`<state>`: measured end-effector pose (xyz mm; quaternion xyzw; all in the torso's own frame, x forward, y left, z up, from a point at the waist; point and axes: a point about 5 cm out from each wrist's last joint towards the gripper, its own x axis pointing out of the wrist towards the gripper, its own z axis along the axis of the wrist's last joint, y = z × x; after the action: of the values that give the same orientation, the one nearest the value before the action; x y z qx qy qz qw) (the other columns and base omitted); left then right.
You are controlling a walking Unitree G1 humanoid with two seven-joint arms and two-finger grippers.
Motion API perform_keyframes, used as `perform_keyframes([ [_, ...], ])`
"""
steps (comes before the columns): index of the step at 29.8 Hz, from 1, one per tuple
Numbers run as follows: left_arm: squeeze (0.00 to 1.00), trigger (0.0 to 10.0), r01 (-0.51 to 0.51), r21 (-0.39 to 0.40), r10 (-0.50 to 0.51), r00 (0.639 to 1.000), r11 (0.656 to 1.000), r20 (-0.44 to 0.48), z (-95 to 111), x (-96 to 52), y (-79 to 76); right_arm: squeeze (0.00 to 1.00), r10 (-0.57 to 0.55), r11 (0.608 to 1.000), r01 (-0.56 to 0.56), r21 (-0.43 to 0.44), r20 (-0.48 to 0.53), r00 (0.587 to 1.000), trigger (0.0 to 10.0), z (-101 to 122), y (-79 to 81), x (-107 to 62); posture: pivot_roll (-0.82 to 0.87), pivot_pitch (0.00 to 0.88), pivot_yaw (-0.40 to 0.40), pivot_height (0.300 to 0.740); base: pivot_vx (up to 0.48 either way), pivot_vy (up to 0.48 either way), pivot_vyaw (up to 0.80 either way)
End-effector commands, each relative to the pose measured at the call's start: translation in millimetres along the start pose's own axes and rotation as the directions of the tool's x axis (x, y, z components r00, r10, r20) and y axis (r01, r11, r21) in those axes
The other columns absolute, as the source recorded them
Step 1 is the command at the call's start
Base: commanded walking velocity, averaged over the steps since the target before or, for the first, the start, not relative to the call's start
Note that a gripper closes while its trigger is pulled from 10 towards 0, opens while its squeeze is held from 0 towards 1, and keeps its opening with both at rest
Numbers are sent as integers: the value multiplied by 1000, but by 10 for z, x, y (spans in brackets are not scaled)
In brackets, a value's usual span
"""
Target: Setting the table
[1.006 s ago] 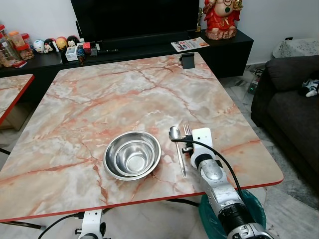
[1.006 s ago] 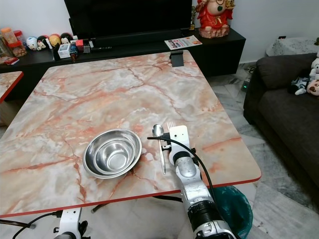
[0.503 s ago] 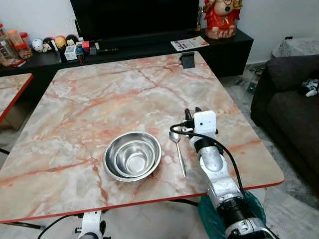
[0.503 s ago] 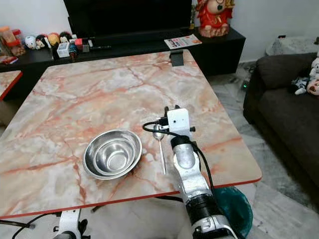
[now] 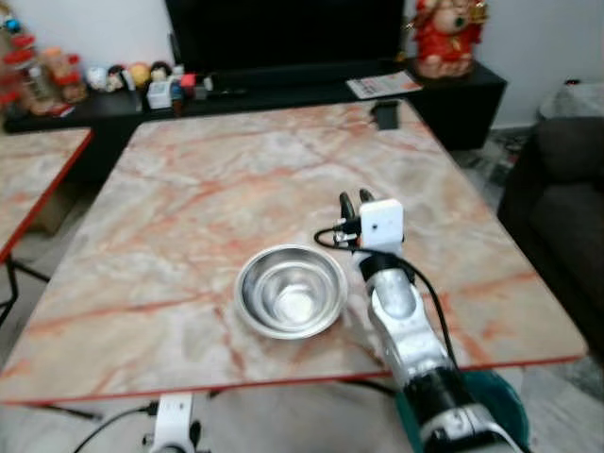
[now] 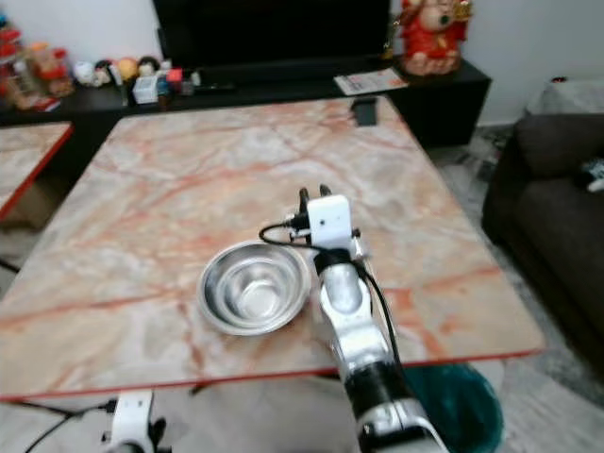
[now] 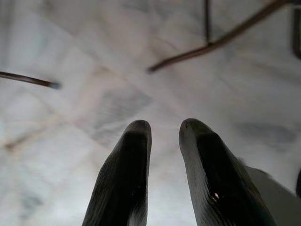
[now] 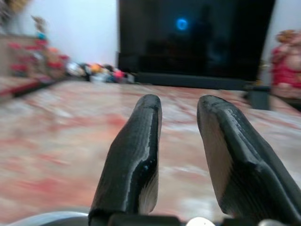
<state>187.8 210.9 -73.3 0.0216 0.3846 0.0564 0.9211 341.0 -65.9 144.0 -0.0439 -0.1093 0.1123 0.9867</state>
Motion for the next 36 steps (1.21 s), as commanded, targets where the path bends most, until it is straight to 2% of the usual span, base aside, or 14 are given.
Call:
perform_keyframes([
  [1, 0, 10000, 0, -21, 0, 1000, 1000, -7, -14, -1, -21, 0, -11, 1000, 11, -10, 6, 1000, 10000, 14, -63, 10, -23, 0, 91, 740, 0, 480, 0],
  [13, 0, 10000, -7, -29, 7, 1000, 1000, -9, -34, -9, -13, 0, -15, 1000, 15, 4, 16, 1000, 10000, 24, -65, 7, -21, 0, 94, 740, 0, 479, 0],
  [22, 0, 10000, -9, -25, 9, 1000, 1000, -9, -36, -11, 7, 0, -13, 1000, 14, -16, 37, 999, 10000, 58, -49, 21, -16, 0, 101, 740, 0, 479, 0],
  [25, 0, 10000, -10, -26, 10, 1000, 1000, -6, -24, -8, 7, 0, -4, 999, 4, -44, -1, 1000, 10000, 5, -58, 14, -13, 0, 95, 740, 0, 480, 731],
  [27, 0, 10000, -11, -28, 11, 1000, 1000, -4, -21, -6, 4, 0, 0, 999, 0, -44, -2, 1000, 10000, -7, -60, 6, -4, 0, 89, 740, 0, 480, 800],
  [28, 0, 10000, -11, -34, 11, 1000, 999, -3, -18, -5, -2, 0, 7, 1000, -7, -17, -10, 1000, 10000, -34, -55, -9, -5, 0, 87, 740, 0, 476, 469],
  [36, 0, 10000, -10, -34, 10, 1000, 999, -9, -34, -10, -4, 0, 7, 1000, -7, -9, -6, 1000, 10000, -35, -41, -15, 0, 0, 86, 740, 0, 476, 0],
])
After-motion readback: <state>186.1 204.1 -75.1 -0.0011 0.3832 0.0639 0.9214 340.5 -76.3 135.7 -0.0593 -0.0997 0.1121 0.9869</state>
